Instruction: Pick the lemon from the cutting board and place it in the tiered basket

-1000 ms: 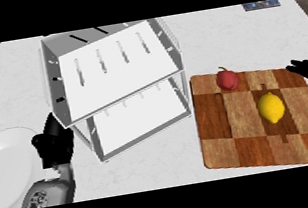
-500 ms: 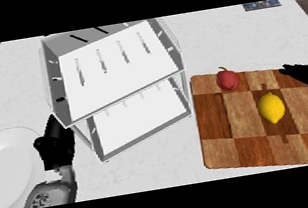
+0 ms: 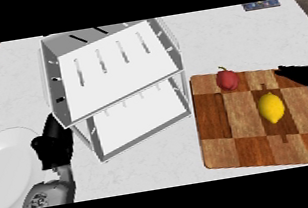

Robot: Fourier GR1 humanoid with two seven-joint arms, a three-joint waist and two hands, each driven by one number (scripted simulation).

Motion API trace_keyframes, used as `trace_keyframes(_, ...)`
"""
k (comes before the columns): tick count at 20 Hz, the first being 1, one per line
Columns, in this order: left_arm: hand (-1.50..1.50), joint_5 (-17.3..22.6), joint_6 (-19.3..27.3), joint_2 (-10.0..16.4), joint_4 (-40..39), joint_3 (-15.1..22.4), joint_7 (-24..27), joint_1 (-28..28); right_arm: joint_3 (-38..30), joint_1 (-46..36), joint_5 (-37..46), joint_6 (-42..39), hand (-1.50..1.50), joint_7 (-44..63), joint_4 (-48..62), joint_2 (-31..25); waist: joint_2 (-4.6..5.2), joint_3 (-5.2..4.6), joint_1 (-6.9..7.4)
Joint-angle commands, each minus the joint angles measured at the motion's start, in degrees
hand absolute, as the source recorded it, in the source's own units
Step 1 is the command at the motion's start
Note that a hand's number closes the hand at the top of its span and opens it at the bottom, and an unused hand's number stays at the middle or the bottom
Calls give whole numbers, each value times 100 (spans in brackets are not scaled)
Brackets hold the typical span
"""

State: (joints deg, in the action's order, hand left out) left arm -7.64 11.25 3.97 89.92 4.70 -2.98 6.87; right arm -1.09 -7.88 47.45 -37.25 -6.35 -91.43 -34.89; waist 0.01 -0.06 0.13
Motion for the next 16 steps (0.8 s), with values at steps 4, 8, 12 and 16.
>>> trace_keyframes(4,0,32,-268,13,388,73,7,-302,132,-139,273,-143,-150,136,80,497,-5,5,6)
trace_keyframes(8,0,-190,-8,-223,-6,101,174,-56,82,-229,370,-406,-150,314,31,629,-3,5,-9)
trace_keyframes(12,0,-174,-113,-144,-195,-47,-67,357,68,-201,698,212,-150,-314,782,483,2,6,-13)
trace_keyframes(16,0,4,-245,-147,-308,-179,171,259,196,1,859,142,-150,-64,473,760,-2,5,-27)
